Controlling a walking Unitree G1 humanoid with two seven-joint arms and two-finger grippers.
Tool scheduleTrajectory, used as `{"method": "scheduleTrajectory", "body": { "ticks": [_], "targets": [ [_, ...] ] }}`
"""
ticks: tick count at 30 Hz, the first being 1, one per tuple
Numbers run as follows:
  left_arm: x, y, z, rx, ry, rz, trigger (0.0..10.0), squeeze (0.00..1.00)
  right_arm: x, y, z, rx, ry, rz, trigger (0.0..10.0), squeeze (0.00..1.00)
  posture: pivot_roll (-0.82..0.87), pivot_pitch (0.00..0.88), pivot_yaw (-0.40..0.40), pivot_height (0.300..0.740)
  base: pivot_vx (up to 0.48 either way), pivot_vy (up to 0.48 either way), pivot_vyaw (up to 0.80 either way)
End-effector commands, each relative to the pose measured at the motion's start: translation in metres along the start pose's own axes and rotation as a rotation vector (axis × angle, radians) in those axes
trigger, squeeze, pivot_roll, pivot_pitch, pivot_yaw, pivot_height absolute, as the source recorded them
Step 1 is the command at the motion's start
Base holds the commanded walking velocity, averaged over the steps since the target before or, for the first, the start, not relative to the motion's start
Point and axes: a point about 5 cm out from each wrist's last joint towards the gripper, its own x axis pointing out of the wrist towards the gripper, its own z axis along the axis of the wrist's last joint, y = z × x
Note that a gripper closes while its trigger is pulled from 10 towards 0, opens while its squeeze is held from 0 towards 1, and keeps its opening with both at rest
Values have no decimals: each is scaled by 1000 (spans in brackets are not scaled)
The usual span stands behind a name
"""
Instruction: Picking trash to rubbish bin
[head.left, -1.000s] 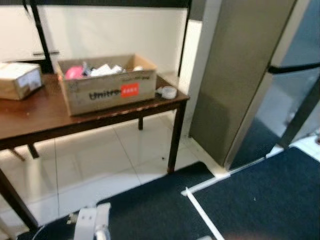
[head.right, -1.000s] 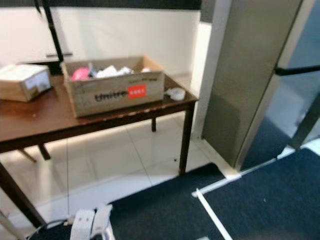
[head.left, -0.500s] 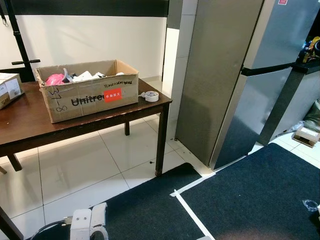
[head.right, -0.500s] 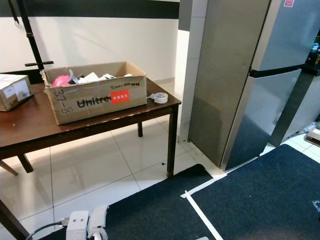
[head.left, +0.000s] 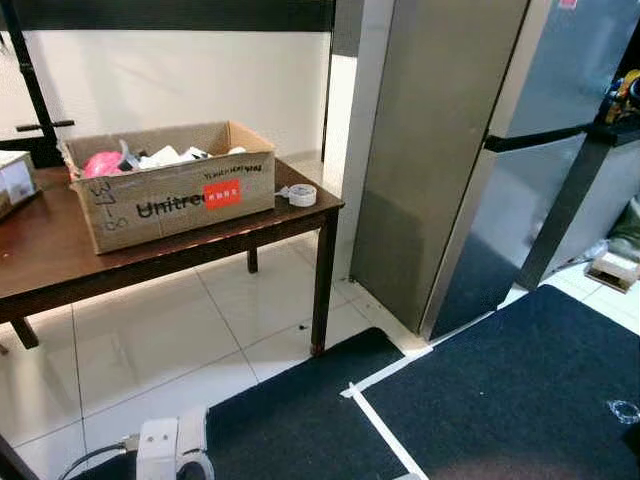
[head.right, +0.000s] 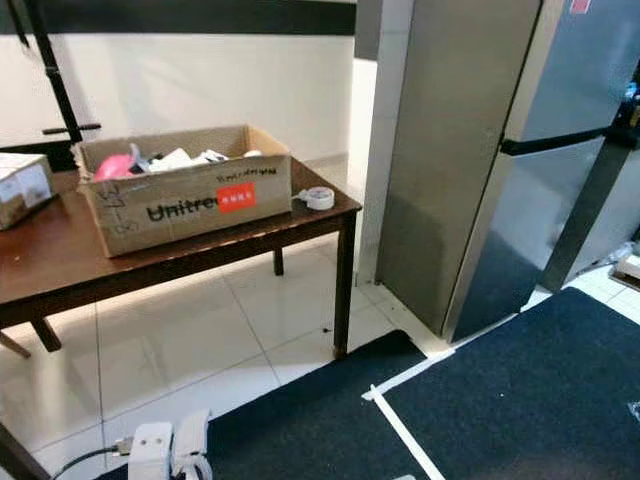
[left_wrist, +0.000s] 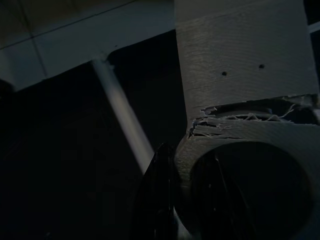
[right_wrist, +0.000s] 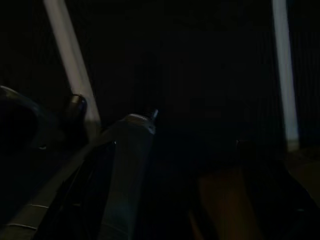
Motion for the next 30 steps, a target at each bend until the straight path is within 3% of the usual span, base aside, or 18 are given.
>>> {"method": "scheduleTrajectory", "body": {
  "ticks": [1,13,19,30],
  "targets": [
    [-1,3,-3,-1,9,7,10000,0,1,3,1,16,-2,2,10000,0,55,28,-28,740,424,0,0],
    [-2,3,-3,7,9,-1,10000,0,1,4,0,12,0,1,10000,0,53,17,-26,740,419,0,0],
    [-2,2,-3,11,8,-5,10000,0,1,3,2,-40,-2,7,10000,0,53,13,-27,740,418,0,0],
    [-1,-2,-5,20,16,-15,10000,0,1,4,-1,-86,11,39,10000,0,51,9,-32,740,405,0,779]
  ]
}}
